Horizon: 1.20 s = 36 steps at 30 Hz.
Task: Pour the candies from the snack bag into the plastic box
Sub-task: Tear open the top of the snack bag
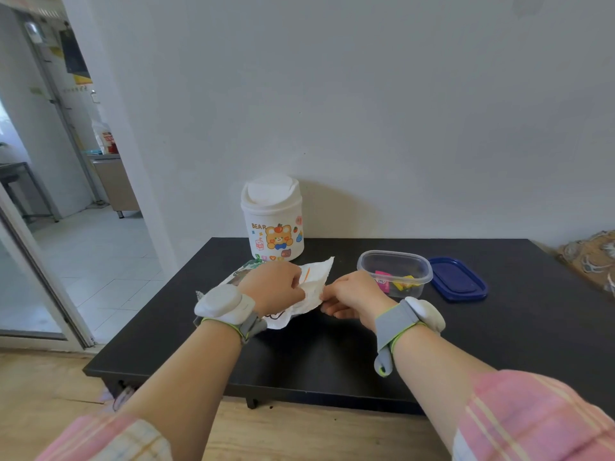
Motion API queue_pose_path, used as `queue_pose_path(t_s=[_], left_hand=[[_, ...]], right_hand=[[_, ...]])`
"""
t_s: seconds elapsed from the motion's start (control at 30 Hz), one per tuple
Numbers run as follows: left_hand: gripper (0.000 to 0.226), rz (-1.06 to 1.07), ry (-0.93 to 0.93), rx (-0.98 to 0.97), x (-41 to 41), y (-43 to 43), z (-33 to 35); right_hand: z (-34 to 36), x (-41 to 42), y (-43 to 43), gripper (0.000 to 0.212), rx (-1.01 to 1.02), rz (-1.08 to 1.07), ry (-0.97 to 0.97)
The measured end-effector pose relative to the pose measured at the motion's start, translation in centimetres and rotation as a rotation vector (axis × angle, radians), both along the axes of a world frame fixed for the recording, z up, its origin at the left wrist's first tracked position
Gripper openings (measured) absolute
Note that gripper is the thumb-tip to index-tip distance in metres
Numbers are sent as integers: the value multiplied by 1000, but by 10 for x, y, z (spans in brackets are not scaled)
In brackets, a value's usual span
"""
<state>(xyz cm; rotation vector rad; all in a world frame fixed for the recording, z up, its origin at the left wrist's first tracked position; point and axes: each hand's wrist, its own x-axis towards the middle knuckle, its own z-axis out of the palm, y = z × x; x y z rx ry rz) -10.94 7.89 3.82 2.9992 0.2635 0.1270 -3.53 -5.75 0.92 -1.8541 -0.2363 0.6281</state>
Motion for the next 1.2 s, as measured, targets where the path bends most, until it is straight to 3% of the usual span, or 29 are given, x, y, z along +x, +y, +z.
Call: queue_pose_path(t_s=[0.1,0.2,0.4,0.53,0.73,1.03,1.2], left_hand=[[24,63,-71,-27,-3,9,2],[24,108,-121,-37,-6,13,7],[22,6,-87,-23,-7,4,7],[7,-1,-71,28,-5,2,8],[23,26,-69,24,-2,-4,6],[20,-11,-159,39,0,-5,7],[17,-6,-214,-4,0,1,13]], right_hand=[[-5,1,-4,4,-12,-18,11],[-9,1,-7,11,-31,-33,7],[-4,-4,-2,16,28,-20,-65],[-1,-3,-4,15,89,-29,-95],[-3,-5,-5,11,176,-52,-26],[-7,-11,4,24,159,-25,-32],[-6,-3,0,7,255,-124,-44]])
